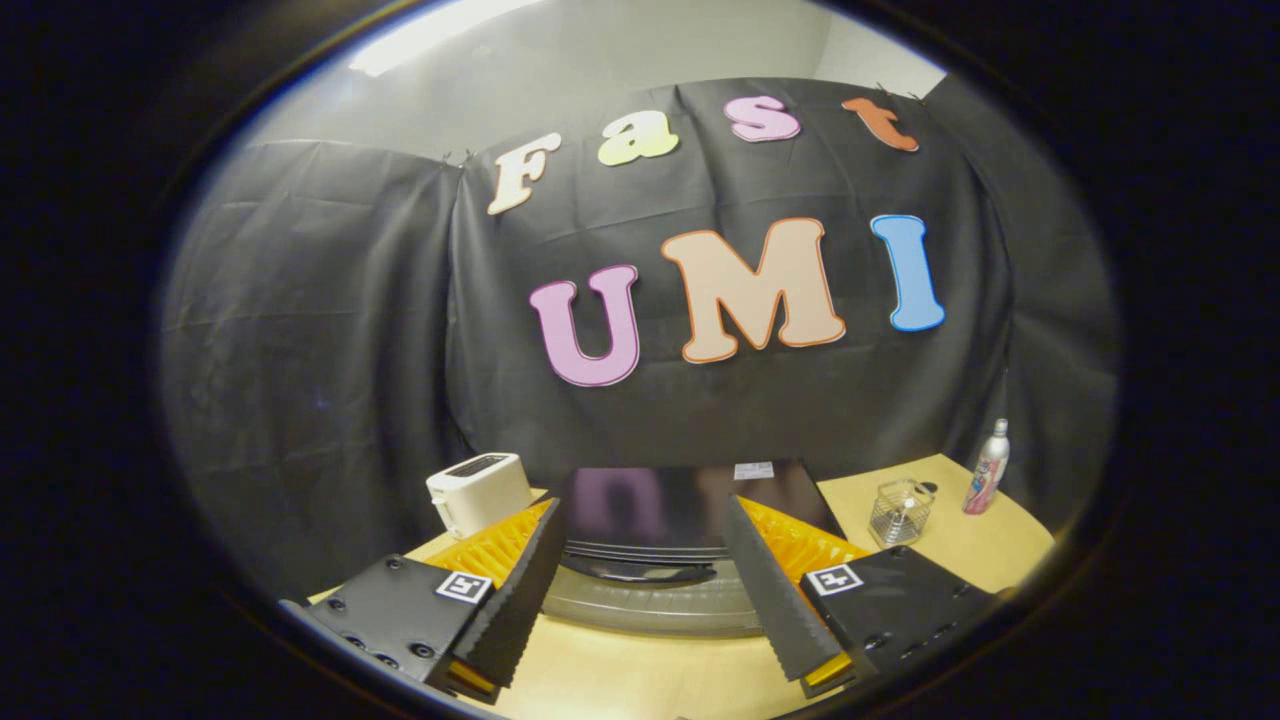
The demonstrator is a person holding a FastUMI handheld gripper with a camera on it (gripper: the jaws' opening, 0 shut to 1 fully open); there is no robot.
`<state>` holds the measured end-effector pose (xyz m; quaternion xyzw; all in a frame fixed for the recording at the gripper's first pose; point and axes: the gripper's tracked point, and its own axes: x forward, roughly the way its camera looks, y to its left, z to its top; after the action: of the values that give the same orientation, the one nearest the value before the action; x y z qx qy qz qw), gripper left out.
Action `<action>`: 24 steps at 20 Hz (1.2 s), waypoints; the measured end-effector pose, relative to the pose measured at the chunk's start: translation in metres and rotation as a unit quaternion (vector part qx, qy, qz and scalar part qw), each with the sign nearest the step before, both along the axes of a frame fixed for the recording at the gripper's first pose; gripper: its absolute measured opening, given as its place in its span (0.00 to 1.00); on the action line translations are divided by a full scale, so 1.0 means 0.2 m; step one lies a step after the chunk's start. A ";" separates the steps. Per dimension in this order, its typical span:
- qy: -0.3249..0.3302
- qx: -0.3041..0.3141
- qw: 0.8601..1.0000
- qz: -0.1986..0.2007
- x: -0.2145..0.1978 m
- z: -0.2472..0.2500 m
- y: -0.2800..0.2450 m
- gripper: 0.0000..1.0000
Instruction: Open the toaster oven, put the food inside, and close the toaster oven door.
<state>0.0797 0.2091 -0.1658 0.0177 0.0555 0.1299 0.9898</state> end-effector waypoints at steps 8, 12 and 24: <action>-0.009 -0.006 0.999 -0.037 0.24 -0.24 0.10 0.98; -0.006 -0.020 0.999 -0.043 0.32 -0.37 0.11 0.98; -0.065 -0.015 0.997 -0.037 0.32 -0.42 0.12 0.98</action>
<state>0.1441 0.2336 -0.2490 -0.0039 -0.0075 0.0931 0.9956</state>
